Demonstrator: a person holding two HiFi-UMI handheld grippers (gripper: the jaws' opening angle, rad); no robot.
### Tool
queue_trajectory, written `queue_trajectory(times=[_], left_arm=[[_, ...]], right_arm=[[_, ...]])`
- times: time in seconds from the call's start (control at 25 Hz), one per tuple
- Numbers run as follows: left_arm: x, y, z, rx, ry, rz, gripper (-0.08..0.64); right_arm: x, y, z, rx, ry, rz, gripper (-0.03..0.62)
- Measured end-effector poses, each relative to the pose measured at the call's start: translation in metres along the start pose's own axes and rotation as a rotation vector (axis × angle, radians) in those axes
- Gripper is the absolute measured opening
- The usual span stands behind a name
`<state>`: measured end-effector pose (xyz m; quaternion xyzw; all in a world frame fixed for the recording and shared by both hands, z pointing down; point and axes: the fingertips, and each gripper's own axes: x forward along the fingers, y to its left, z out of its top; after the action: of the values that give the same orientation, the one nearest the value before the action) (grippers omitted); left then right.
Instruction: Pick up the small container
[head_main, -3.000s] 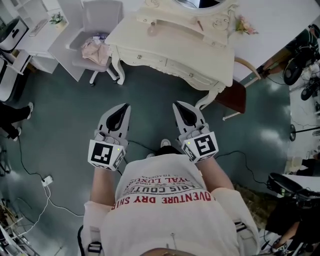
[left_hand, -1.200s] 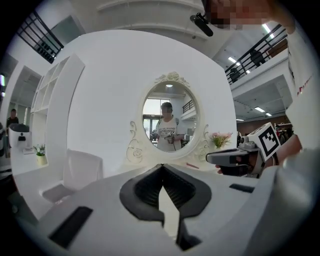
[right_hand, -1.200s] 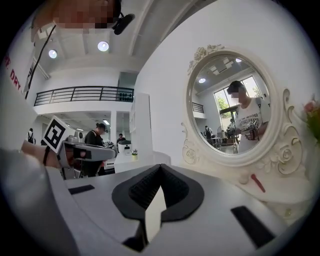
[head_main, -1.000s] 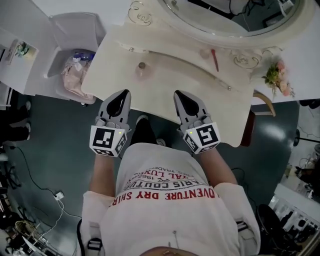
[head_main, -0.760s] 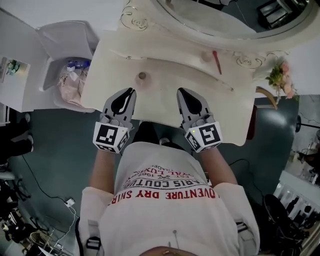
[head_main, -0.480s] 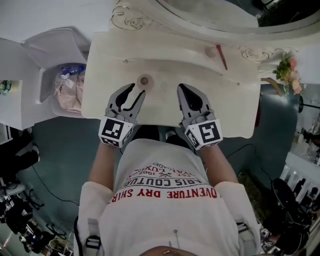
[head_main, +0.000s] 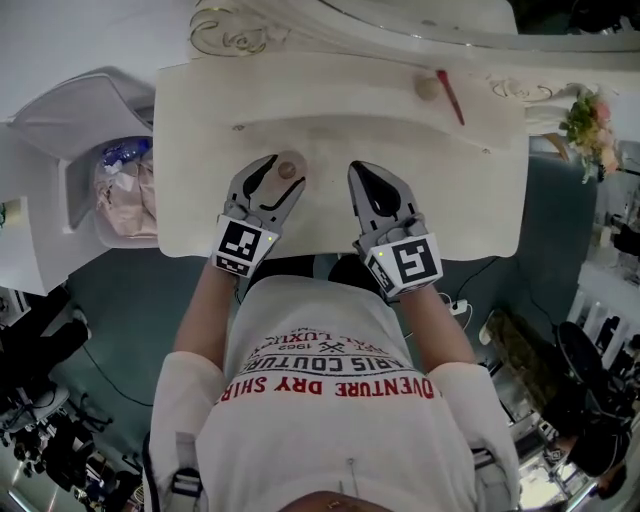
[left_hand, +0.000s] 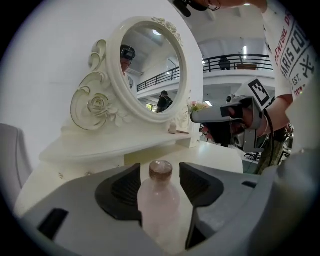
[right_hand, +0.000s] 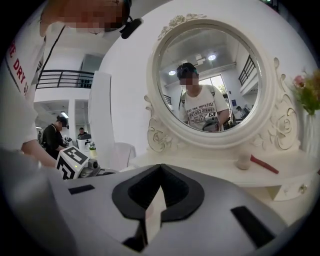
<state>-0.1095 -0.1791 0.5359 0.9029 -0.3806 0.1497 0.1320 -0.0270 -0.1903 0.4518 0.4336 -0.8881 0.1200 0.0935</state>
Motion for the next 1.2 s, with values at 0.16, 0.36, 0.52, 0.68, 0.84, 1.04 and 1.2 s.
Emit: queue_trajectory(times=[0.16, 0.36, 0.52, 0.68, 0.84, 1.04, 1.2], left_arm=[[0.012, 0.003, -0.009, 0.045, -0.005, -0.02, 0.227], [0.016, 0.003, -0.011, 0.09, -0.032, -0.008, 0.169], [0.017, 0.001, -0.012, 0.094, -0.037, -0.007, 0.15], [0.016, 0.002, -0.013, 0.089, -0.029, -0.002, 0.149], [0.016, 0.002, -0.014, 0.101, 0.018, 0.0, 0.147], [0.01, -0.004, -0.003, 0.134, 0.041, 0.001, 0.147], [0.0, -0.016, 0.022, 0.162, 0.021, -0.006, 0.147]], right_arm=[[0.0, -0.006, -0.011, 0.003, 0.023, -0.025, -0.002], [-0.008, -0.027, -0.019, 0.015, 0.036, -0.08, -0.002], [-0.014, -0.043, -0.021, 0.032, 0.043, -0.122, -0.002], [-0.017, -0.044, -0.022, 0.029, 0.052, -0.129, -0.003], [-0.017, -0.04, -0.018, 0.031, 0.047, -0.126, -0.003], [-0.018, -0.035, -0.009, 0.027, 0.033, -0.125, -0.003], [-0.024, -0.032, -0.001, 0.029, 0.025, -0.116, -0.002]])
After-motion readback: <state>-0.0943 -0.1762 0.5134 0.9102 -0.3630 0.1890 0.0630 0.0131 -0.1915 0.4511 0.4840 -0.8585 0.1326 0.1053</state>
